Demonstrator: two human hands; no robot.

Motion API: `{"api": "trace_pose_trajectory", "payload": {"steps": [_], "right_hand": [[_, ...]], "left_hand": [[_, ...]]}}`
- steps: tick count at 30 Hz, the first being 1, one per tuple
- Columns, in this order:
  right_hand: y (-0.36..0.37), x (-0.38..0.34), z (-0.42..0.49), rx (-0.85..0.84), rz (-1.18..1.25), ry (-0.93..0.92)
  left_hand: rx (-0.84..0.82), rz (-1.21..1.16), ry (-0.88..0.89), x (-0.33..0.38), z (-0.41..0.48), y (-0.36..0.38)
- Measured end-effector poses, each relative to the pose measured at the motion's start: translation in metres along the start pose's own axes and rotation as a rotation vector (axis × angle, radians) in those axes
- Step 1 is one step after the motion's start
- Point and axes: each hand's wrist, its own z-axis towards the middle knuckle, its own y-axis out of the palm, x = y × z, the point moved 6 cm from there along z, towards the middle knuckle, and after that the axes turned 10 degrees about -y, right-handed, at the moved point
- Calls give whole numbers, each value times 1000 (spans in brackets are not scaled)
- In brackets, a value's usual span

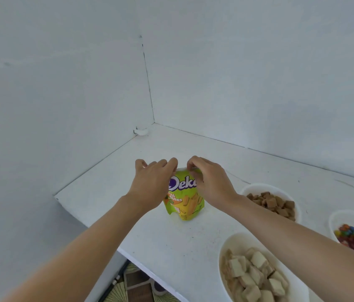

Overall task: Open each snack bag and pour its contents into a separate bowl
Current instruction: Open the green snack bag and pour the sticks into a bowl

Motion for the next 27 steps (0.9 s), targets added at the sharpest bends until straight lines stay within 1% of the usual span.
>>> {"api": "trace_pose_trajectory", "payload": {"steps": [4,8,11,15,21,27], "right_hand": [[-1,9,-9,1,-26,17],[-6,12,-16,-57,-114,27],[-6,10,-16,-108,-225,-4],[-6,7,-11,-149,-314,-12],[2,1,-7,-205,-341,-50],[2,-1,-4,-135,-402,-61]], "left_hand": [[50,-81,-13,8,-4,11],[0,-150,-24,18,-2,16],[-31,-214,-13,22,-1,14],[-37,-300,-1,22,4,11],[-21,-393,27,22,4,7],[-88,-450,27,13,12,-2]]}}
